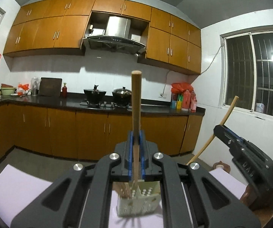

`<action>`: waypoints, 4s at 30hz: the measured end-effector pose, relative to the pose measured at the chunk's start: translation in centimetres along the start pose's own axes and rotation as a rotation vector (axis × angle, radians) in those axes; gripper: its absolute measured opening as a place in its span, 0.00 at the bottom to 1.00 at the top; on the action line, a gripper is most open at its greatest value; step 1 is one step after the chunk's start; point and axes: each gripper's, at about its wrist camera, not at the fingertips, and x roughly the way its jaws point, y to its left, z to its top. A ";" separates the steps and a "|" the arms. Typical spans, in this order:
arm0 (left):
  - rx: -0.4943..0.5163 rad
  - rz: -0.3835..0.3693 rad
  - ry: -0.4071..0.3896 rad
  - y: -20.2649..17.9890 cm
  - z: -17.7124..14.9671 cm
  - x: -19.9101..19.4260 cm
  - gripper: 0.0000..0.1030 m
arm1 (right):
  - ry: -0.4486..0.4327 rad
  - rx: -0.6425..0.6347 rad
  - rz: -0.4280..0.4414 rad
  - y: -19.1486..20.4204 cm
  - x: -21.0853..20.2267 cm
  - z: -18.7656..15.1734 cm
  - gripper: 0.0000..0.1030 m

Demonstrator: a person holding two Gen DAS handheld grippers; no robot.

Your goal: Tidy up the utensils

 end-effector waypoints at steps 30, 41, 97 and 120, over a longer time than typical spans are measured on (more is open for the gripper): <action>-0.017 0.068 0.050 3.8 -4.9 -3.5 0.94 | 0.069 -0.033 -0.119 -1.4 -5.7 -2.6 0.97; 0.017 0.192 0.157 3.7 -13.6 -13.1 0.96 | 0.293 -0.029 -0.187 -0.2 -12.4 -9.5 0.98; 0.033 0.174 0.270 1.4 -20.4 -15.2 0.96 | 0.421 -0.010 -0.191 1.0 -16.6 -16.3 0.98; 0.034 0.175 0.271 1.2 -20.5 -15.2 0.96 | 0.430 0.005 -0.188 0.8 -16.5 -16.8 0.98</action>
